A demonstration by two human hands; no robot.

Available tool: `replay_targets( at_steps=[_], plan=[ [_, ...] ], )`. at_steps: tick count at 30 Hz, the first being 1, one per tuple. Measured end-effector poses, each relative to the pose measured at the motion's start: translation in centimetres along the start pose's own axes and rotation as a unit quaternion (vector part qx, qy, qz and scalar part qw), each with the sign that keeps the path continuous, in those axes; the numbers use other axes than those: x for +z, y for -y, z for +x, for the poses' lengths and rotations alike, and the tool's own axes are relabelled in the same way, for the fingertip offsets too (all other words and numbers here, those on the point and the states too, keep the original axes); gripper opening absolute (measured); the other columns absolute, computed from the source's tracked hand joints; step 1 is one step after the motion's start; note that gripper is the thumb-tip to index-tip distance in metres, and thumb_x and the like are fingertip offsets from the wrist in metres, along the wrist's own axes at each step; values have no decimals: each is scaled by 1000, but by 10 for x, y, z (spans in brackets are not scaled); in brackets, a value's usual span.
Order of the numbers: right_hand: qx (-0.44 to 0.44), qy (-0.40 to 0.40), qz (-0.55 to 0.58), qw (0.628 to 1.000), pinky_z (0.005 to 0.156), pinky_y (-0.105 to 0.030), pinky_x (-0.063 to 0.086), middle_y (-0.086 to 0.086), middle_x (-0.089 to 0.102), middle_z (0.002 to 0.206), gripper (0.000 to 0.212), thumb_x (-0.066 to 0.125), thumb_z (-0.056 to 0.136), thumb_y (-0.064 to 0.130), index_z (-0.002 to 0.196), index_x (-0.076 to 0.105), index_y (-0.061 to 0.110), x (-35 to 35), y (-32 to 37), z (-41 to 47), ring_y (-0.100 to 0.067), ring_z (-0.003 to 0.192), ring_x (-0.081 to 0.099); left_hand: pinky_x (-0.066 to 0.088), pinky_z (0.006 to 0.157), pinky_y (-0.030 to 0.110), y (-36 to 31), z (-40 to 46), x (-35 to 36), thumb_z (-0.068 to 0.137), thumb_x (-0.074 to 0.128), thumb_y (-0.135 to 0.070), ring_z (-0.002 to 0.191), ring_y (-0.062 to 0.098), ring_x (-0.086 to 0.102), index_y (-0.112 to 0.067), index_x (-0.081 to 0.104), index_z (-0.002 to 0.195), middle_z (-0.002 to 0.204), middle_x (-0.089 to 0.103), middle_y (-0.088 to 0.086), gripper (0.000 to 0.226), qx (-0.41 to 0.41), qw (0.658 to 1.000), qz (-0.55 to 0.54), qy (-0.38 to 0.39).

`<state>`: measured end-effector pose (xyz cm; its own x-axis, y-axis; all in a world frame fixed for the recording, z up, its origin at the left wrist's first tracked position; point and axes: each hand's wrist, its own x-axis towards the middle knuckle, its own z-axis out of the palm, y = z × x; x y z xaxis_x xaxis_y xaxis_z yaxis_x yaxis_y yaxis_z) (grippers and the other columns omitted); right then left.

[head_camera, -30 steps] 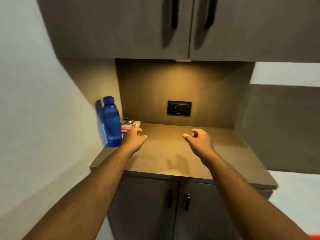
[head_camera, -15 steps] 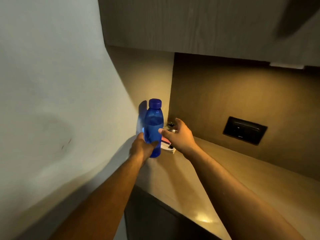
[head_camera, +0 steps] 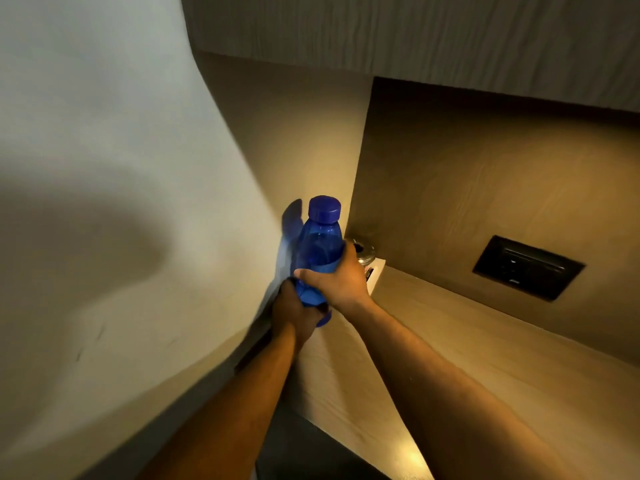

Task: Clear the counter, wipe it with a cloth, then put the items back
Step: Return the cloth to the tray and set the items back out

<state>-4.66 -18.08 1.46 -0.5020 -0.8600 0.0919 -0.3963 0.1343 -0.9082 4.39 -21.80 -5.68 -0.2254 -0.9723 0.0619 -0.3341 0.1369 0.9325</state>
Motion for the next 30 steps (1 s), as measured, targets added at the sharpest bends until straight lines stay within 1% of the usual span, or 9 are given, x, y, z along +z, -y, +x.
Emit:
replay_targets(
  at_steps=[3, 7, 10, 13, 15, 18, 23, 26, 30],
  plan=[
    [-17, -56, -36, 998, 78, -26, 52, 18, 56, 105, 74, 83, 56, 50, 113, 38, 37, -7, -1, -15, -4, 92, 58, 50, 73, 28, -3, -3, 0, 58, 84, -21, 89, 18, 65, -23, 55, 111, 93, 62, -11, 61, 36, 999, 32, 13],
    [-13, -154, -28, 988, 65, -15, 47, 27, 58, 93, 73, 79, 46, 56, 105, 37, 48, -48, -6, -38, 6, 83, 59, 56, 67, 31, -36, -31, 23, 52, 54, -65, 75, 6, 65, -41, 49, 99, 82, 65, -14, 53, 47, 994, 4, 97],
    [20, -232, -41, 972, 71, -28, 56, 22, 61, 92, 70, 77, 43, 56, 103, 43, 42, -96, -16, -56, 1, 83, 62, 47, 47, 18, -63, -51, 58, 52, 67, -56, 58, -1, 60, -40, 49, 93, 70, 64, -19, 48, 79, 982, 14, 172],
    [54, -296, -64, 951, 73, -34, 59, 19, 61, 88, 65, 75, 43, 54, 99, 44, 39, -144, -32, -77, -3, 82, 62, 39, 45, 12, -90, -74, 100, 57, 80, -40, 64, 1, 55, -31, 48, 96, 79, 58, -17, 51, 105, 961, 42, 252],
    [84, -358, -78, 927, 72, -37, 59, 16, 63, 89, 65, 75, 43, 56, 98, 46, 38, -192, -51, -102, -6, 82, 63, 45, 56, 13, -110, -104, 144, 61, 83, -30, 76, 9, 59, -26, 51, 102, 89, 59, -12, 52, 128, 937, 37, 323],
    [125, -391, -98, 907, 72, -32, 55, 10, 63, 98, 82, 76, 41, 61, 111, 49, 31, -232, -66, -120, -15, 86, 63, 55, 87, 39, -125, -120, 179, 66, 80, -23, 101, 21, 64, -22, 54, 117, 110, 66, 0, 58, 147, 905, 13, 399],
    [161, -445, -82, 877, 63, -25, 42, 3, 56, 106, 79, 84, 53, 50, 116, 46, 21, -320, -104, -159, -19, 91, 56, 48, 97, 31, -164, -164, 254, 82, 67, -9, 116, 19, 59, -16, 52, 128, 125, 62, 4, 49, 198, 841, 15, 503],
    [171, -467, -98, 862, 55, -21, 37, 6, 53, 100, 74, 83, 53, 50, 111, 45, 24, -348, -118, -167, -17, 84, 53, 46, 98, 31, -178, -184, 284, 87, 64, -11, 120, 21, 56, -13, 50, 132, 130, 59, 5, 47, 187, 838, 12, 512],
    [176, -482, -104, 852, 70, -34, 51, 6, 53, 99, 67, 81, 53, 51, 100, 38, 31, -374, -132, -169, -18, 86, 56, 46, 102, 43, -194, -201, 308, 91, 59, -9, 120, 24, 56, -13, 48, 134, 131, 59, 8, 44, 143, 839, -8, 525]
  ],
)
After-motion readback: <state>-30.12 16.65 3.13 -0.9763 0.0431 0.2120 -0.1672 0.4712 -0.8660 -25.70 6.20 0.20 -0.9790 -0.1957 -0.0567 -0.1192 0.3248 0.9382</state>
